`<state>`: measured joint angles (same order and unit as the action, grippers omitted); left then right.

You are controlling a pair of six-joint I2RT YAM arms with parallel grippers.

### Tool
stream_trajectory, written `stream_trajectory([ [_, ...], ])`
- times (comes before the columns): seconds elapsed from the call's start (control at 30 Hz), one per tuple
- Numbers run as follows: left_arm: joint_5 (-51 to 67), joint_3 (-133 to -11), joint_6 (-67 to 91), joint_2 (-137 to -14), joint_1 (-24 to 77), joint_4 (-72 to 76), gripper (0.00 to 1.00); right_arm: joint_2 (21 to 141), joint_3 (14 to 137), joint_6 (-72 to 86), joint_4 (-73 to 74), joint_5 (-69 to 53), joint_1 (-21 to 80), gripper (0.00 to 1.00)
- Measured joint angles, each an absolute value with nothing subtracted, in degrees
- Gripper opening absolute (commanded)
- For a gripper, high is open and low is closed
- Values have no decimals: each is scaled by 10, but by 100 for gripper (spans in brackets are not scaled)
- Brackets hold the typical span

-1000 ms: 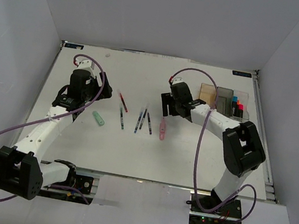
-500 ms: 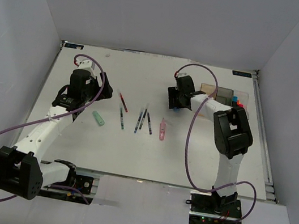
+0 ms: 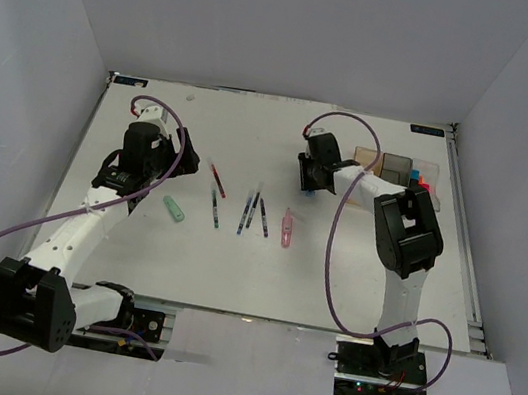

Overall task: Sort the stationery into containers
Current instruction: Pick up the pen from the center of the board, then place the pen in the storage box.

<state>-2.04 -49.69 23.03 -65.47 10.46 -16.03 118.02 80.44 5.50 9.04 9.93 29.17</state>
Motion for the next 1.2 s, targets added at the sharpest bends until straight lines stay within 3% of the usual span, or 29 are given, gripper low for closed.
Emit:
stream_trajectory([
  [0.3,-19,-497,230,-655,104,-161,98,1039,753,36,120,131,272,24],
  [0.47,-19,-498,230,-657,104,-162,98,943,734,25,113,147,188,28],
  [0.6,-19,-498,230,-659,104,-163,98,933,712,23,110,150,114,29],
  [0.73,-19,-498,230,-662,104,-163,98,960,705,19,121,144,69,35],
  [0.93,-19,-498,231,-663,104,-163,98,996,705,13,125,139,52,59],
  [1.2,-22,-503,234,-675,104,-167,98,994,703,16,130,124,49,71],
])
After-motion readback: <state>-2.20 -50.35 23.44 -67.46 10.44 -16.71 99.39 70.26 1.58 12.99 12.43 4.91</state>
